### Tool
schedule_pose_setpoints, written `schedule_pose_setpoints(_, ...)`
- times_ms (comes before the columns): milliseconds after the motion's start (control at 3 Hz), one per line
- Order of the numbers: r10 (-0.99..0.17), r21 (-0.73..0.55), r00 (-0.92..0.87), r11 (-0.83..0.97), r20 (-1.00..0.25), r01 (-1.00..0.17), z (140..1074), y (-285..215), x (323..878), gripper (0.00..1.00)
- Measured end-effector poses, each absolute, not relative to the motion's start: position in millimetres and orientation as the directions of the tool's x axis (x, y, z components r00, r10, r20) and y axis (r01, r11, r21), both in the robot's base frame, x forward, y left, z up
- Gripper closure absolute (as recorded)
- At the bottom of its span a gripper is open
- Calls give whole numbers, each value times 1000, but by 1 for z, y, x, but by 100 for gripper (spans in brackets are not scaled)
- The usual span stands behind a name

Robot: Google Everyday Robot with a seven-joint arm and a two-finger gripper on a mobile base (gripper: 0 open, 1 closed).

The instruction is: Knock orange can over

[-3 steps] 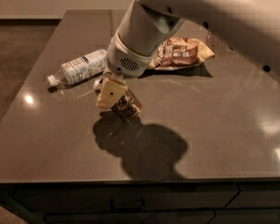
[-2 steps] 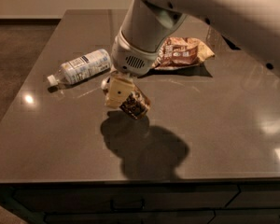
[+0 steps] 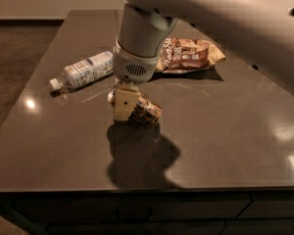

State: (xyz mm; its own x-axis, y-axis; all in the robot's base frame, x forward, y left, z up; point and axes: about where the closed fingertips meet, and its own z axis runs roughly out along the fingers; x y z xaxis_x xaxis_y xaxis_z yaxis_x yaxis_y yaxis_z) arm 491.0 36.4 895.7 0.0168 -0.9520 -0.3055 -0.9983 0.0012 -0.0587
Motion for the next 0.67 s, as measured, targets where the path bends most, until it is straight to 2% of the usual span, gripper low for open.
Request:
schedule_pose_setpoints(333,-965,-49,41,-29,-260,-998,887,39,489,12)
schedule_pose_setpoints(667,-971,-9,56,-56,-233,-998,874,44,487,0)
